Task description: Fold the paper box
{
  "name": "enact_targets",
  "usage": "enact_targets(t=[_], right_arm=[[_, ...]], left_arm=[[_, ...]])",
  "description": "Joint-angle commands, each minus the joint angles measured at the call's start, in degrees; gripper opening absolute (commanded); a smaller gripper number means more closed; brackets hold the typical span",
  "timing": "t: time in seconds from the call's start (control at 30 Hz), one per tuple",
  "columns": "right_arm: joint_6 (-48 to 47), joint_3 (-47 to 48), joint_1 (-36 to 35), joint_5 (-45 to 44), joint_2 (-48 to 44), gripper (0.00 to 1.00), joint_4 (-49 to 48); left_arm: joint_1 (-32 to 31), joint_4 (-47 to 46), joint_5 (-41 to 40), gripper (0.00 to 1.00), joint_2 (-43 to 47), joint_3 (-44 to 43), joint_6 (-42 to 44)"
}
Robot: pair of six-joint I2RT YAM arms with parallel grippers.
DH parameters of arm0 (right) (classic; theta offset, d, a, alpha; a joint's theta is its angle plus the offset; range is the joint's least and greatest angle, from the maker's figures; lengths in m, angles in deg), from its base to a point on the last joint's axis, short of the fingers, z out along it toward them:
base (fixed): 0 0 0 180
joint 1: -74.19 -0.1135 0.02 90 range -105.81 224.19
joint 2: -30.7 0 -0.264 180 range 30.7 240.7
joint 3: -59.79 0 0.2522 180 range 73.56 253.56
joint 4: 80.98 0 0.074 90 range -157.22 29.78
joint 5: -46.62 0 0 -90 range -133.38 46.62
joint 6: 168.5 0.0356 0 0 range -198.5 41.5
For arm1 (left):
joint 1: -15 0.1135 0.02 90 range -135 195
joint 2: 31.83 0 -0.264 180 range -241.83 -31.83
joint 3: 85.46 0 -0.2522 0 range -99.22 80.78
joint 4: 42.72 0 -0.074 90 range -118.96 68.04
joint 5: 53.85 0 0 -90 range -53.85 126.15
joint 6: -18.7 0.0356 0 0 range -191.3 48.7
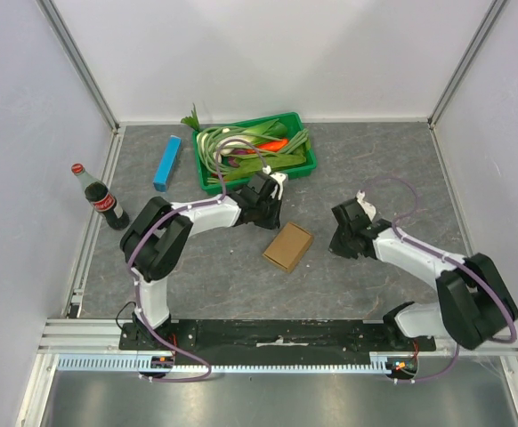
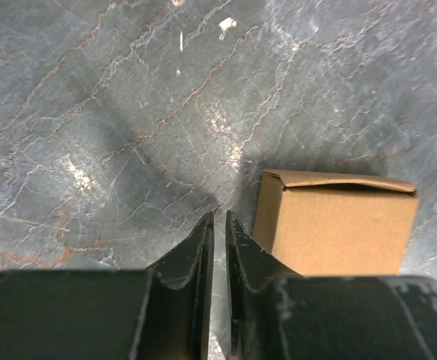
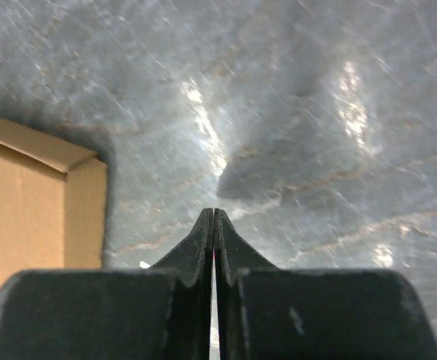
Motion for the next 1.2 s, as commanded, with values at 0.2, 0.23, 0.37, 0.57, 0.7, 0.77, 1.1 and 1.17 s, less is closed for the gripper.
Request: enact_targets(t=[0.2, 0.23, 0.37, 0.57, 0.7, 0.77, 1.1, 1.17], right_arm=[[3.64, 4.35, 0.54, 9.8, 12.76, 0.0, -13.24], [4.61, 4.96, -0.07, 11.22, 13.99, 0.0, -16.05], [9.53, 6.73, -1.22, 14.13, 20.32, 0.0, -23.71], [9.64, 6.73, -0.95, 12.57, 19.38, 0.0, -25.93], [2.63, 7.08, -0.96, 2.46, 15.42, 0.0, -11.71], [-0.46, 6.91, -0.96, -0.62, 14.01, 0.0, -4.15], [2.14, -2.4, -7.0, -1.46, -2.07, 0.01, 2.32], [5.4, -3.29, -8.94, 0.67, -3.13, 0.01, -0.33]], left_arm=[[-1.28, 0.88, 0.44, 0.06, -4.96, -2.28, 0.4], [-1.63, 0.79, 0.87, 0.06, -5.22, -2.19, -0.12], [-3.65, 0.35, 6.91, 0.03, -6.27, -3.16, -1.62], [-4.09, -3.52, 10.58, 0.02, -5.75, -1.66, -4.44], [-3.66, -0.01, 1.24, 0.05, -2.07, -1.67, -2.24], [-3.48, 1.31, -2.18, 0.11, 0.82, -1.14, -1.71], [-3.21, -0.52, -6.51, 0.27, 9.28, 8.87, -3.03], [-3.48, -0.88, -6.33, 0.22, 8.5, 10.72, -3.29]])
